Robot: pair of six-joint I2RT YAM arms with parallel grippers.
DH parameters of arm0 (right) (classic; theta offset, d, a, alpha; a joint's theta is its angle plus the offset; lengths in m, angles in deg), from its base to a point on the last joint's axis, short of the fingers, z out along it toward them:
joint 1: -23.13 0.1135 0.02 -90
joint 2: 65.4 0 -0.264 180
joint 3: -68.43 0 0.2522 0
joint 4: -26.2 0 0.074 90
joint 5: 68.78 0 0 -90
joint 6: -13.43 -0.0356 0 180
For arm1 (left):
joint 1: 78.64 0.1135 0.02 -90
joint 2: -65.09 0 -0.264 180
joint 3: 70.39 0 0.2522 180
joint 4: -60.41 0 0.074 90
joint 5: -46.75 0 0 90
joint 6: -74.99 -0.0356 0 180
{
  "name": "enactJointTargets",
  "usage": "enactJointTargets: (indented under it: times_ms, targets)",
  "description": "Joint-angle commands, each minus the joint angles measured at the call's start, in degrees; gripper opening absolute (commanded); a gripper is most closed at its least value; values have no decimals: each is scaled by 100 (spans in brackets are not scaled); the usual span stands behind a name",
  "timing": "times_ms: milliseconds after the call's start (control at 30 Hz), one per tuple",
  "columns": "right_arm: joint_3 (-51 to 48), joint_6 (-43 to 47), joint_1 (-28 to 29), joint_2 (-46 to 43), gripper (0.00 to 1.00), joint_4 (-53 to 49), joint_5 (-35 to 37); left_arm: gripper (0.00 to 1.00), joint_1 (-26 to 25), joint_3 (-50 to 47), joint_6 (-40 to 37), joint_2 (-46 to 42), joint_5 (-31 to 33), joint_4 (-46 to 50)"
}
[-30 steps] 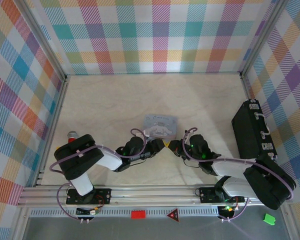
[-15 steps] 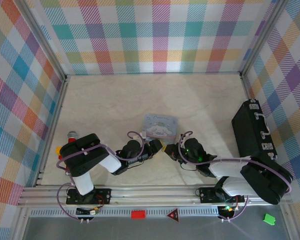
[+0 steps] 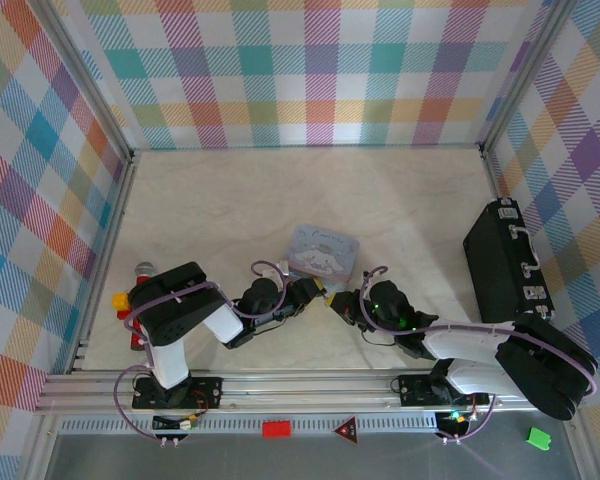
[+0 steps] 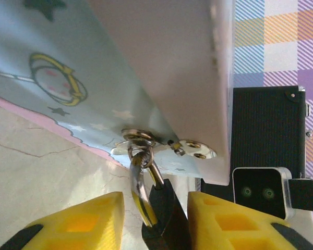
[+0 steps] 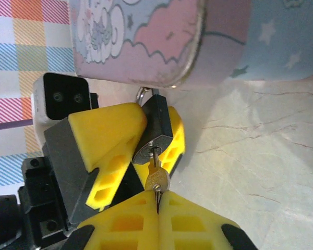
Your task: Unlock a padlock with a key
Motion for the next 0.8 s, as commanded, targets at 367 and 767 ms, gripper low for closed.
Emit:
enactJointTargets:
  times_ms: [367,767]
  targets:
    - [213,112,43,353,0,247,-59,15,-21,240,-242,-488,-72,1006]
    - [686,620,-15,385,17,-360,-101,8,-276,507,-412,-1218,25,1934]
